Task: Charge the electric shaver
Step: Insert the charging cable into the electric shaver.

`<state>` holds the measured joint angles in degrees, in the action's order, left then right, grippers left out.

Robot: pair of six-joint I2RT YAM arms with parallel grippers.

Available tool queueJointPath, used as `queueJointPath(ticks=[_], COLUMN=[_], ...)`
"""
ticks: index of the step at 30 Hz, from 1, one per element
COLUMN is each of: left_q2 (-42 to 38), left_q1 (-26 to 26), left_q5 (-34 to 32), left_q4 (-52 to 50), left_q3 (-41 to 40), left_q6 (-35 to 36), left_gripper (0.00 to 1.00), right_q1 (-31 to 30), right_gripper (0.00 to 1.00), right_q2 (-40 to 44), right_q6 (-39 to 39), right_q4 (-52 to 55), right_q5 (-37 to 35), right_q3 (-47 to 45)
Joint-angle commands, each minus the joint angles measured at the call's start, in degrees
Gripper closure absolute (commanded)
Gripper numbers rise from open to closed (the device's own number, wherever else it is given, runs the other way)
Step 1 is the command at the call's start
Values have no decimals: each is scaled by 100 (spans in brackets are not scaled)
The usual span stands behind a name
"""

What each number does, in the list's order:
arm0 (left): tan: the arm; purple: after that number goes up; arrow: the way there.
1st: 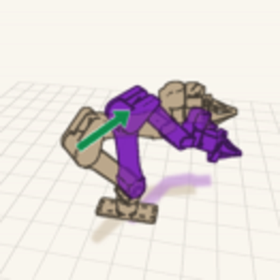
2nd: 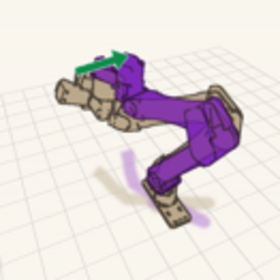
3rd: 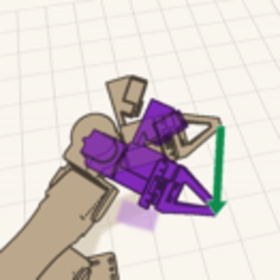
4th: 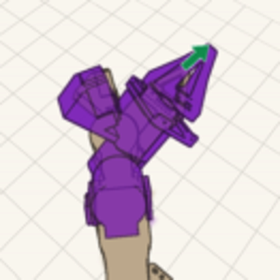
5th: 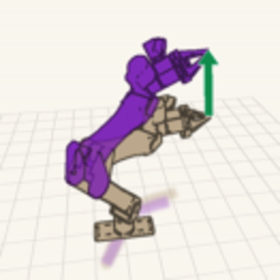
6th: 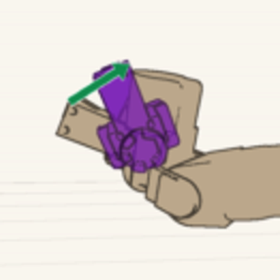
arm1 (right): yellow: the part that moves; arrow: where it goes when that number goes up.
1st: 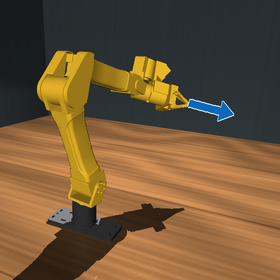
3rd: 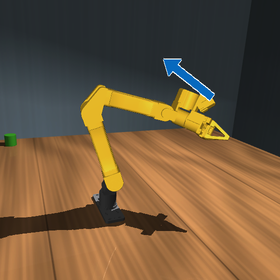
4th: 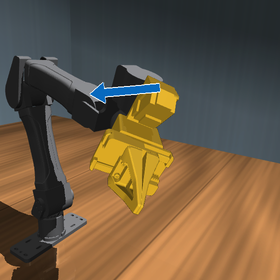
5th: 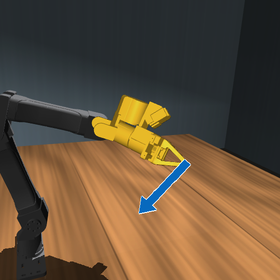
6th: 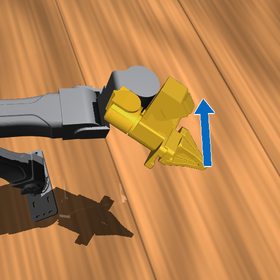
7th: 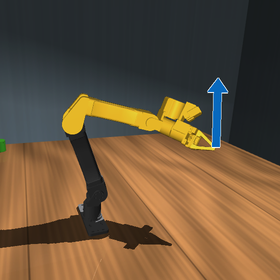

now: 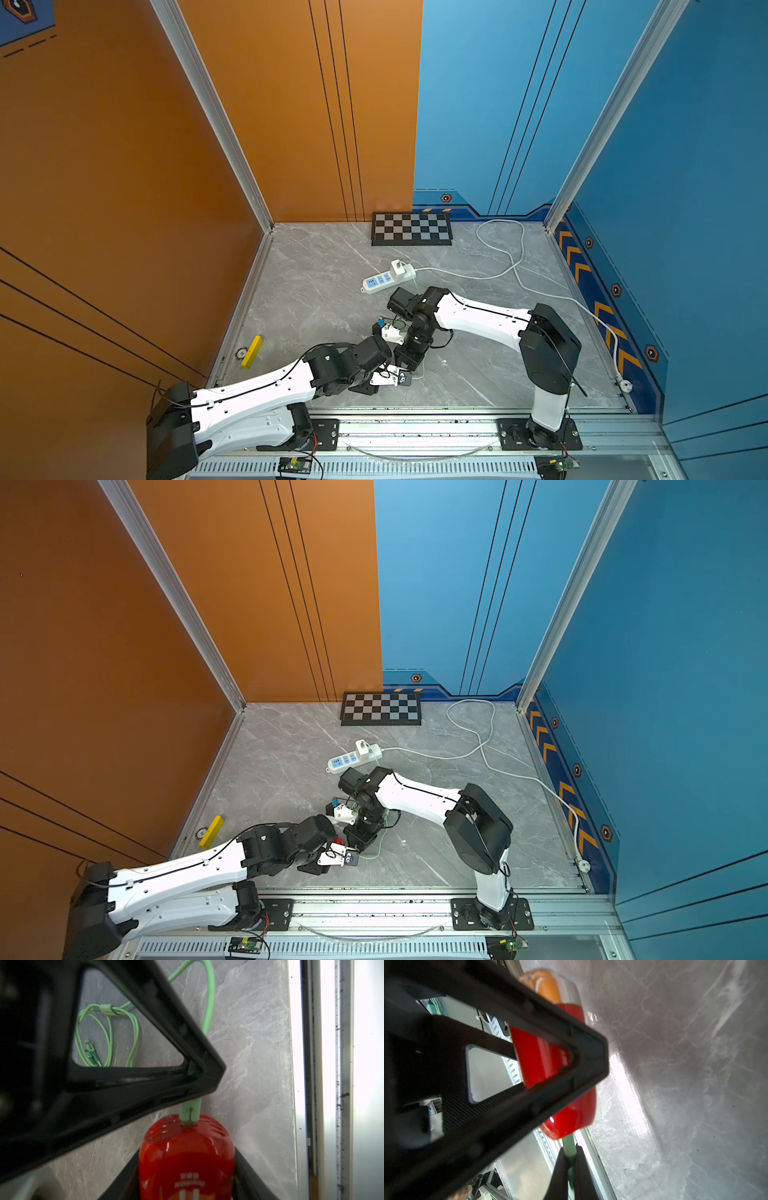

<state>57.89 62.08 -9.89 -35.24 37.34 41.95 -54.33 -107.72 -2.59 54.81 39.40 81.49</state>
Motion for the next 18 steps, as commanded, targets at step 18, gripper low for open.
queueJointPath(ticks=[18], left_q2=[-14], left_q1=[401], left_q5=[1100], left_q4=[1465], left_q3=[271], left_q6=[-202], left_gripper=[100], right_q1=[188], right_gripper=[100], right_q2=[-181], right_q6=[-117], right_q4=[-1224], right_q5=[-144], right_q3=[492])
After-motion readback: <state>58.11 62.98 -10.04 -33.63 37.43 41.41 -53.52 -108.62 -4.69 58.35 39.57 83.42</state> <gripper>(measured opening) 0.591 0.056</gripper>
